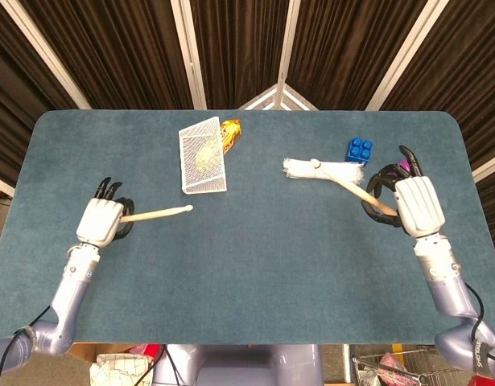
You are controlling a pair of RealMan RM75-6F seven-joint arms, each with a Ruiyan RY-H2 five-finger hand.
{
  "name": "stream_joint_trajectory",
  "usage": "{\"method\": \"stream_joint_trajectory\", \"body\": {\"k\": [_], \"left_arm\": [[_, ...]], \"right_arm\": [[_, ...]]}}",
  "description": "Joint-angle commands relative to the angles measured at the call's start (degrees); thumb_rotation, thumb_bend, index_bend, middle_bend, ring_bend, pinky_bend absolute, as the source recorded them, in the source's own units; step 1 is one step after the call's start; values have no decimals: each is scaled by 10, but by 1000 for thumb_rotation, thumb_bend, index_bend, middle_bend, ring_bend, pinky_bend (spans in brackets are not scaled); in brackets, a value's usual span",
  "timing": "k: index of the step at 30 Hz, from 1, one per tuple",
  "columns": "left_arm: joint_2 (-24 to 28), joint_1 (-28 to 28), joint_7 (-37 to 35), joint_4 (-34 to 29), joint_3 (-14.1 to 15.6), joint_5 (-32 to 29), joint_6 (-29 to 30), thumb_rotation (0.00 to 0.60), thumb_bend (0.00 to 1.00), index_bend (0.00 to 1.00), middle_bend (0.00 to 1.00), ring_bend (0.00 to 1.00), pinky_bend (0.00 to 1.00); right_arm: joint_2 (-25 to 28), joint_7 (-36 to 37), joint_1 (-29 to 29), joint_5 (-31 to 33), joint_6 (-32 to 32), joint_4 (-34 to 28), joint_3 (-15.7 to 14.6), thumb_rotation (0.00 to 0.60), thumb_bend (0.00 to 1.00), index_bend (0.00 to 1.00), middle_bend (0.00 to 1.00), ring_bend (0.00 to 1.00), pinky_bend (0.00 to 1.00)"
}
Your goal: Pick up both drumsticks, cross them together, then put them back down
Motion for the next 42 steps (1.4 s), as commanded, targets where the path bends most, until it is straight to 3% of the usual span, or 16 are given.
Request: {"method": "stream_joint_trajectory", "body": {"k": [1,6,12,19,22,24,27,42], "left_arm": [[22,0,-44,-32,-11,33,29,600,525,642,667,132,0],[37,-2,-73,-65,-22,46,37,600,524,641,667,132,0],[62,-13,-86,-148,-51,17,10,600,520,640,667,132,0],[56,-27,-79,-181,-68,-4,-8,600,517,642,667,132,0],[47,-34,-75,-190,-75,-12,-12,600,517,645,667,132,0],[40,-40,-67,-195,-79,-18,-16,600,517,648,669,132,0],[33,-47,-49,-201,-80,-24,-21,600,516,651,671,132,0],[-1,-82,58,-254,-107,-73,-19,600,510,651,672,132,0]], "right_arm": [[-5,-5,13,7,-11,5,10,600,427,710,656,371,0],[-10,-14,31,14,-27,8,20,600,427,711,656,371,0],[-27,-26,75,23,-66,19,39,600,426,710,656,371,0],[-53,-29,107,10,-78,40,41,600,427,711,657,372,0],[-60,-65,116,19,-86,40,41,600,428,710,657,371,0],[-51,-91,110,19,-72,1,40,600,427,710,657,371,0],[-71,-116,118,32,-80,11,39,600,427,710,657,372,0],[-63,-197,122,14,-73,-29,21,600,427,711,656,372,0]]}}
